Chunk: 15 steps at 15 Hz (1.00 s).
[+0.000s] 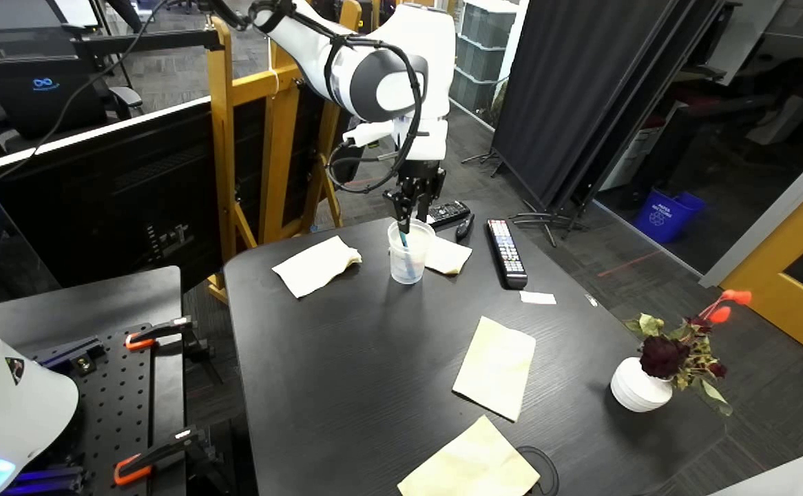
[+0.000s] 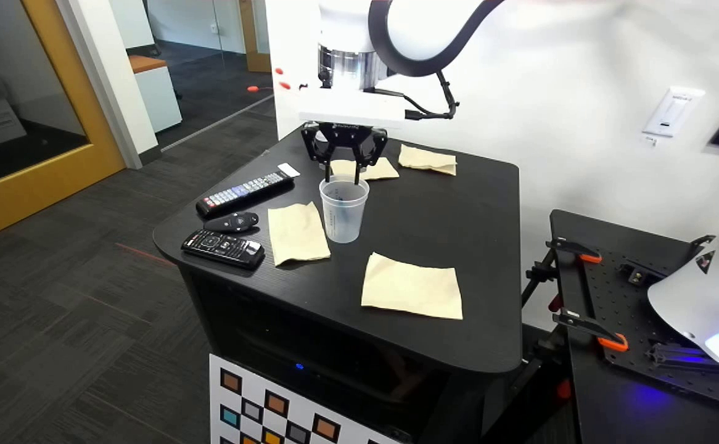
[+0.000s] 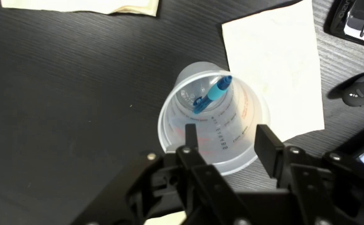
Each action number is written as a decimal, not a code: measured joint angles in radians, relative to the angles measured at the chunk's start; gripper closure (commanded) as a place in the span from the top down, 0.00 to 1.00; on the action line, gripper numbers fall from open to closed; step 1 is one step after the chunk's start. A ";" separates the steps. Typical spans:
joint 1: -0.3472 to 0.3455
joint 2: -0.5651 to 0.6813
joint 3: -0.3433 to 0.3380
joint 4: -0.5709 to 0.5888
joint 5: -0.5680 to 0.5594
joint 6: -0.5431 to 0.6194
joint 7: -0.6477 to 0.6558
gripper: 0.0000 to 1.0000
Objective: Take the pen out of the clear cup
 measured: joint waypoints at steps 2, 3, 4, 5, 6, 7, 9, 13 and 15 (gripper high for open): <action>0.000 0.000 0.000 0.000 0.004 0.001 0.000 0.50; 0.000 0.000 -0.001 0.000 0.006 0.001 0.000 0.48; 0.000 0.000 -0.001 0.000 0.007 0.001 0.000 0.49; 0.000 0.000 -0.001 0.000 0.007 0.001 0.000 0.49; 0.000 0.000 -0.001 0.000 0.008 0.002 0.000 0.50; 0.000 0.000 -0.001 0.000 0.008 0.002 -0.001 0.49; 0.000 0.001 -0.001 0.000 0.009 0.002 -0.001 0.49; 0.000 0.003 -0.002 -0.001 0.019 0.003 -0.015 0.48; 0.000 0.005 -0.002 -0.001 0.031 0.003 -0.021 0.47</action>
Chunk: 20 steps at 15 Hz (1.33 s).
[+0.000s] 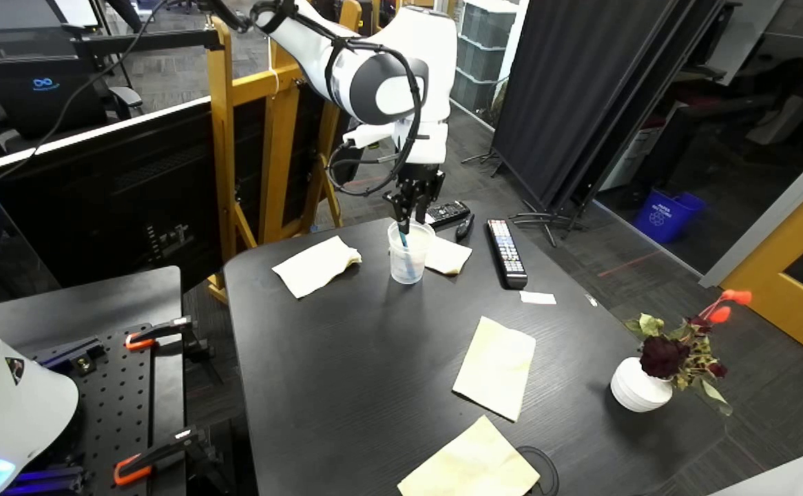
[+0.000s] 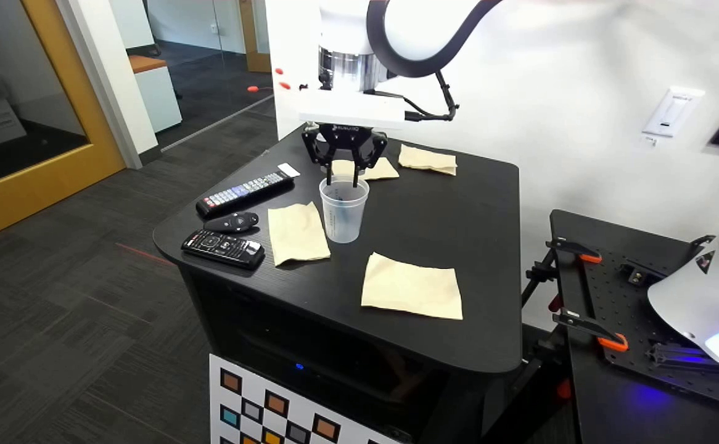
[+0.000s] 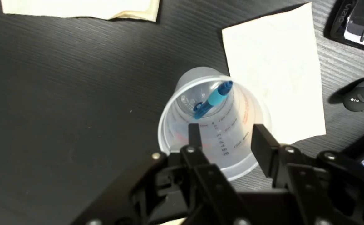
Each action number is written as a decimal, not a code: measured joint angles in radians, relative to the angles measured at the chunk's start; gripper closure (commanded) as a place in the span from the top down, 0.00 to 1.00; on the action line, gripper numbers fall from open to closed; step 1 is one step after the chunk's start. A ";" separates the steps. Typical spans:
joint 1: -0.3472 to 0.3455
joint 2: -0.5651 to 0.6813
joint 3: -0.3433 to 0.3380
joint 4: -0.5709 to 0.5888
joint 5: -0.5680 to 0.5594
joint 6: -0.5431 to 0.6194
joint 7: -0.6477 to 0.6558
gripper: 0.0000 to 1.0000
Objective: Take the pen out of the clear cup
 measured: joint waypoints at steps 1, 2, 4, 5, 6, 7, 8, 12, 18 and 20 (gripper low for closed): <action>0.000 0.001 0.000 0.000 0.006 0.000 -0.004 0.46; 0.000 0.002 -0.001 -0.001 0.012 0.001 -0.011 0.45; 0.000 0.002 -0.002 -0.001 0.026 0.001 -0.023 0.45; 0.000 0.003 -0.002 -0.002 0.035 0.001 -0.034 0.46; 0.000 0.003 -0.002 -0.002 0.044 0.001 -0.040 0.46; 0.000 0.004 -0.002 -0.002 0.051 0.001 -0.047 0.47; -0.001 0.006 -0.003 -0.002 0.058 0.001 -0.055 0.47; -0.001 0.018 -0.003 -0.002 0.085 0.001 -0.077 0.47; -0.001 0.036 -0.003 -0.002 0.111 0.001 -0.087 0.31; -0.002 0.041 -0.003 -0.002 0.125 0.001 -0.101 0.21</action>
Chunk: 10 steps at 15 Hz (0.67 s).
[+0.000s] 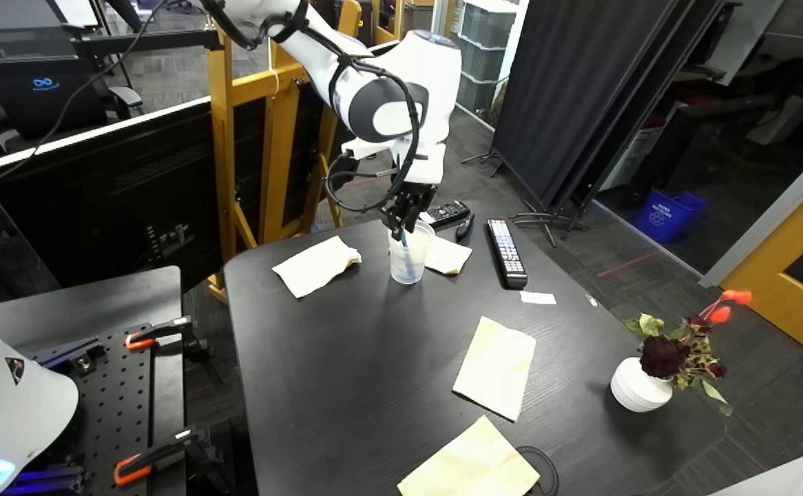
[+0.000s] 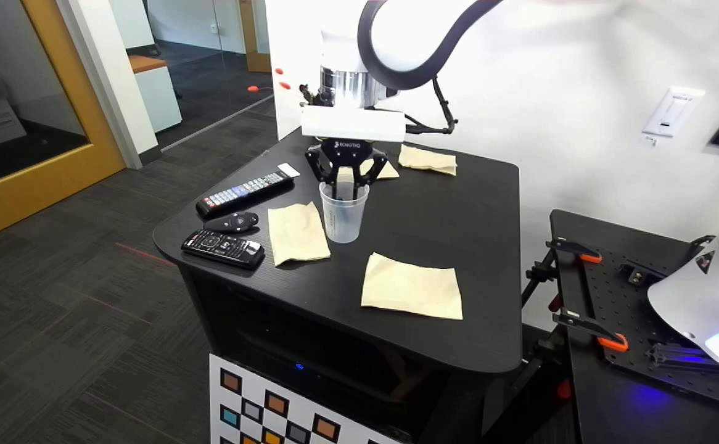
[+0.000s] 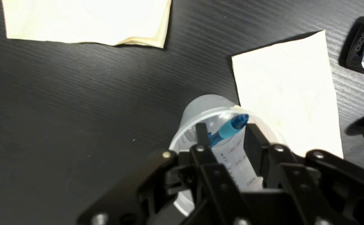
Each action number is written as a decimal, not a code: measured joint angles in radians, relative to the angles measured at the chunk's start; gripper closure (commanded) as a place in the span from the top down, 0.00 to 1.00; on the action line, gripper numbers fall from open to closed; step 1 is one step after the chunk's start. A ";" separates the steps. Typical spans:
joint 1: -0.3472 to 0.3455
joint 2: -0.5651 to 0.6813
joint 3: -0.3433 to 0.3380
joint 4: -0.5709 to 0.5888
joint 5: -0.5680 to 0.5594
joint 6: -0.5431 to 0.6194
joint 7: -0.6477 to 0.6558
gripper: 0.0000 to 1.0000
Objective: Take the pen out of the clear cup
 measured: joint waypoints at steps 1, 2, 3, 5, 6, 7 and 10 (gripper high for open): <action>-0.001 0.002 0.000 0.000 0.006 0.000 -0.010 0.13; -0.002 0.004 0.000 0.000 0.013 0.000 -0.016 0.07; -0.003 0.005 0.000 0.000 0.020 0.000 -0.024 0.00; -0.006 0.007 0.000 -0.001 0.037 0.000 -0.041 0.03; -0.008 0.007 0.000 -0.001 0.043 0.000 -0.050 0.03; -0.010 0.007 -0.001 -0.001 0.047 0.000 -0.053 0.03; -0.010 0.006 -0.004 -0.001 0.051 0.006 -0.053 0.03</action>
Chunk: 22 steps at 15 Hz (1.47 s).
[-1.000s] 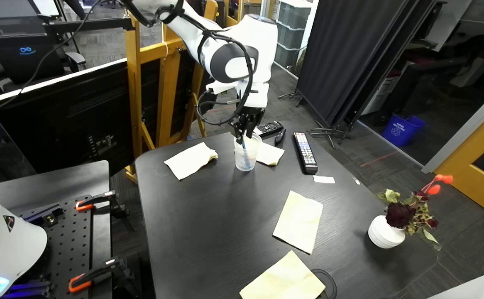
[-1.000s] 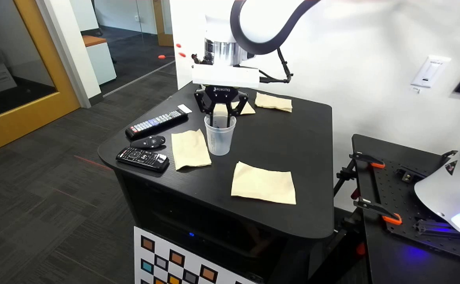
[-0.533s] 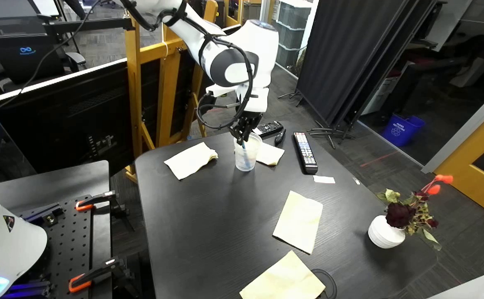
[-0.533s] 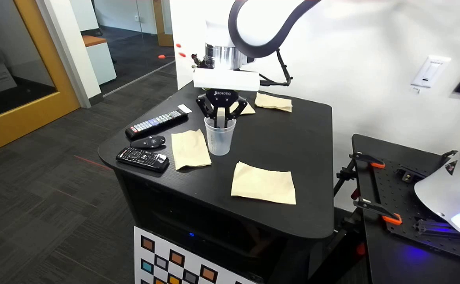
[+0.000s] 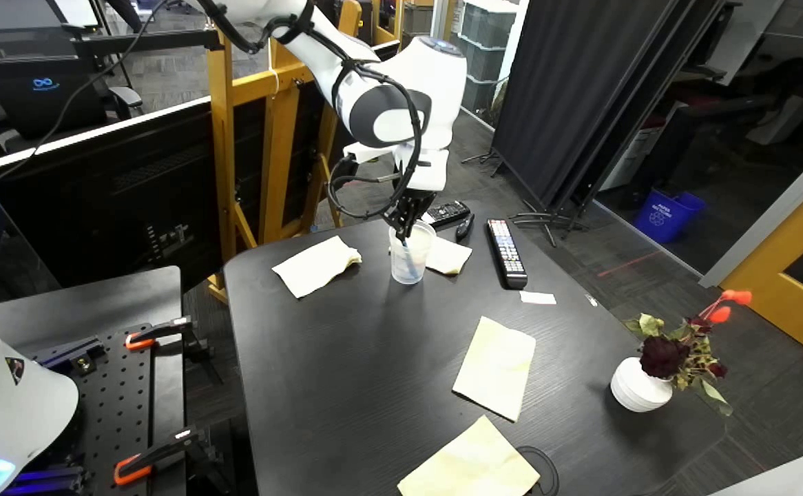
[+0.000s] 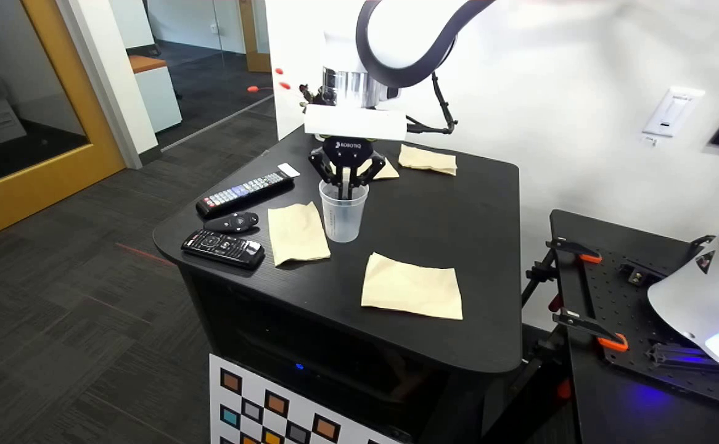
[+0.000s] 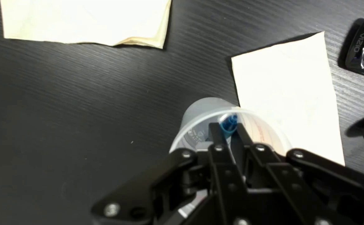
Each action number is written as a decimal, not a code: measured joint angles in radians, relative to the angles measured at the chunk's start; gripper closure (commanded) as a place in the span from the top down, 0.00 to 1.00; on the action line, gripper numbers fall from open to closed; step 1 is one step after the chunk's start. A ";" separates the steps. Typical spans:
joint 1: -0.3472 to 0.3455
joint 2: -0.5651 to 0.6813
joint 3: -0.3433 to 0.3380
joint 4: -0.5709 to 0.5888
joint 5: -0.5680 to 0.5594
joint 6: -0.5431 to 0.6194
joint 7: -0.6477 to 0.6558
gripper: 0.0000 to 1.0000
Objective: Take the pen out of the clear cup
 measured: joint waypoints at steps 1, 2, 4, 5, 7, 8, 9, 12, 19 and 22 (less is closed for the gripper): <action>0.000 -0.002 -0.003 -0.001 0.000 0.006 0.000 0.03; 0.000 -0.008 -0.006 -0.002 0.000 0.013 0.000 0.03; 0.000 -0.029 -0.013 -0.009 0.000 0.030 0.000 0.03; 0.000 -0.044 -0.016 -0.016 0.000 0.036 0.000 0.03; 0.000 -0.083 -0.018 -0.034 0.000 0.043 0.000 0.03; 0.000 -0.106 -0.019 -0.046 0.000 0.045 0.000 0.03; 0.000 -0.132 -0.019 -0.060 0.000 0.050 0.000 0.03; 0.001 -0.221 -0.018 -0.117 -0.001 0.070 -0.005 0.03; -0.003 -0.479 -0.009 -0.310 -0.005 0.107 -0.059 0.03; -0.029 -0.557 -0.010 -0.389 -0.025 0.108 -0.048 0.03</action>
